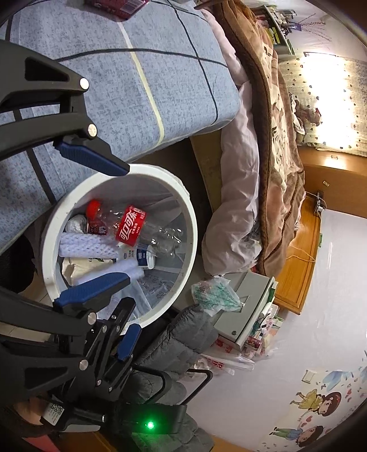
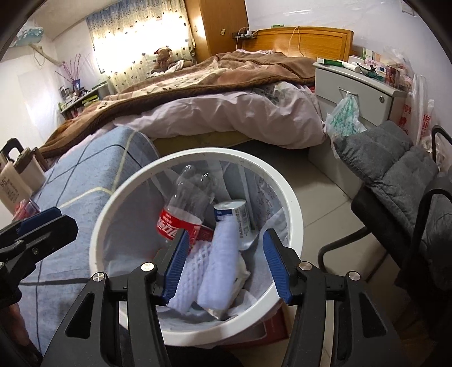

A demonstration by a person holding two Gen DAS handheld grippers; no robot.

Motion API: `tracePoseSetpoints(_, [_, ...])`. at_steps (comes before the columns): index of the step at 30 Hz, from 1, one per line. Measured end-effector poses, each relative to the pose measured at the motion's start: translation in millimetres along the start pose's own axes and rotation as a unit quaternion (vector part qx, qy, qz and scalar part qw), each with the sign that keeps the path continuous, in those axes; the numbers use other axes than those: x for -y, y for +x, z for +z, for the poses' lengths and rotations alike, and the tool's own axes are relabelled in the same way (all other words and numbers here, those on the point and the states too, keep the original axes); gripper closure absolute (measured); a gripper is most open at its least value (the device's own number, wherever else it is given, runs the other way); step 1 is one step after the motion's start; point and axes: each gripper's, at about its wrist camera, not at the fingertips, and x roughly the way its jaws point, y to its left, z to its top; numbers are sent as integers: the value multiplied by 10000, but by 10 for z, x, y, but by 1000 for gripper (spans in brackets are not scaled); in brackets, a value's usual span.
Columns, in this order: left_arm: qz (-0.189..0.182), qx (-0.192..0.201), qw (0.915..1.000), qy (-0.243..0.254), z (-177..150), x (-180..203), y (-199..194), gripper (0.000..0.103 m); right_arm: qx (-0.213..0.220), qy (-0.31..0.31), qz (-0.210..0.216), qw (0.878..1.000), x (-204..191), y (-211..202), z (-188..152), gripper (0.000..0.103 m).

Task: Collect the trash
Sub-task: 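Move both tools away from the bin back over the bed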

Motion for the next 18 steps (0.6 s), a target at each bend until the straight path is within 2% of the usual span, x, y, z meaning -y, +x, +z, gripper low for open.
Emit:
tracePoseSetpoints(9, [46, 142, 9998, -101, -65, -113, -196, 30, 134, -28, 114, 9998, -164, -165, -24, 48])
tracePoseSetpoints(18, [242, 354, 9989, -169, -141, -257, -423, 30, 229, -92, 243, 9994, -349, -282, -63, 48])
